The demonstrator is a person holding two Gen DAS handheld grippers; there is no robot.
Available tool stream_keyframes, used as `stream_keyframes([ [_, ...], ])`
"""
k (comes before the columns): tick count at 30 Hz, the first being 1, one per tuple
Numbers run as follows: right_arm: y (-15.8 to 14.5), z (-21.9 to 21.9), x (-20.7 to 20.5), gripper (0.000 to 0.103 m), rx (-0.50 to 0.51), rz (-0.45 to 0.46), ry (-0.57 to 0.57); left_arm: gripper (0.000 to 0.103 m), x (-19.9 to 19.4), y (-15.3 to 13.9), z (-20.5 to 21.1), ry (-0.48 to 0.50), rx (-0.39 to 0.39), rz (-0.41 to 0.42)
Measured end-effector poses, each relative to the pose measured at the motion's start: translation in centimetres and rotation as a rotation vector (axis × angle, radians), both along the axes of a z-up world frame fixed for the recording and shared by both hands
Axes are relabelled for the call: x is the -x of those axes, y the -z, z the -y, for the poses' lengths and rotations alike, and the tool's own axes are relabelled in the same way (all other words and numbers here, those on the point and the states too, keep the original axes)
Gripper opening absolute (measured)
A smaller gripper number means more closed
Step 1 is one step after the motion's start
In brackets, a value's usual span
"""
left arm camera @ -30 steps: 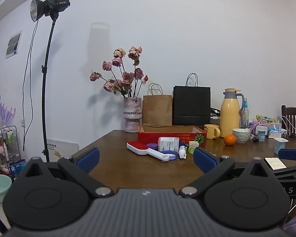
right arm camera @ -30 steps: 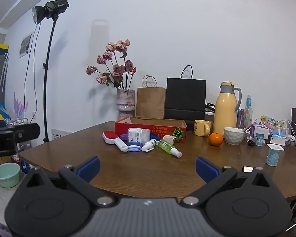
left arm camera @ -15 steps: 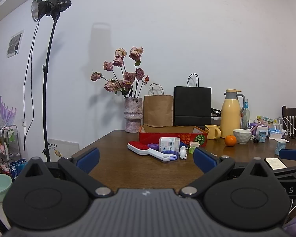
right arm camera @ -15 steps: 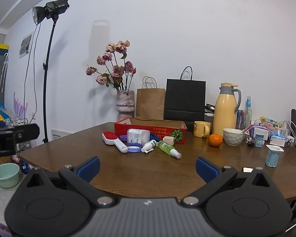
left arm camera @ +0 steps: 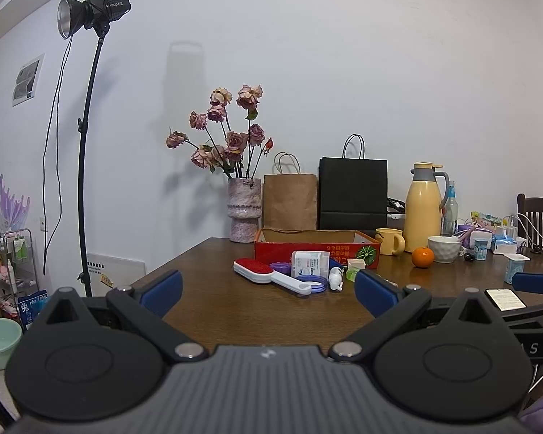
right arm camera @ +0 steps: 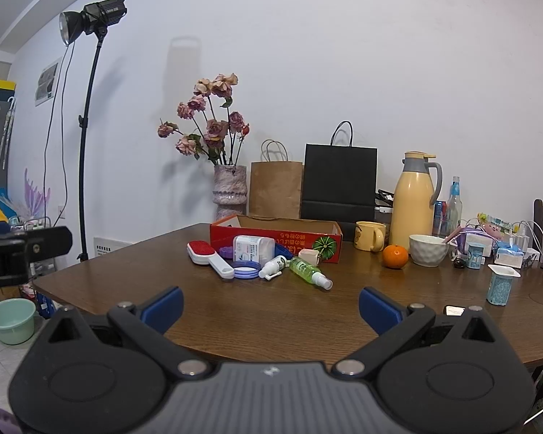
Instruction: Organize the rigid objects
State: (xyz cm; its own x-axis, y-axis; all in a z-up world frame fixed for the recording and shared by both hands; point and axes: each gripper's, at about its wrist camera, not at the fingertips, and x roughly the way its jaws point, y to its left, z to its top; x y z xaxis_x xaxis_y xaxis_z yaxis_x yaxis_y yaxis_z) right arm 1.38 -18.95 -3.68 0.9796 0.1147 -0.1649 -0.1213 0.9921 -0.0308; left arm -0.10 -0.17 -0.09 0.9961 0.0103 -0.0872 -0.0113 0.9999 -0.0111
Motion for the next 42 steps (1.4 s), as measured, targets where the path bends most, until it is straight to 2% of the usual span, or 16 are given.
stream_keyframes([
  [42,-0.07,0.38,0.20,0.103,0.000,0.002,0.003,0.103,0.13,0.46,-0.09,-0.005,0.003,-0.003],
])
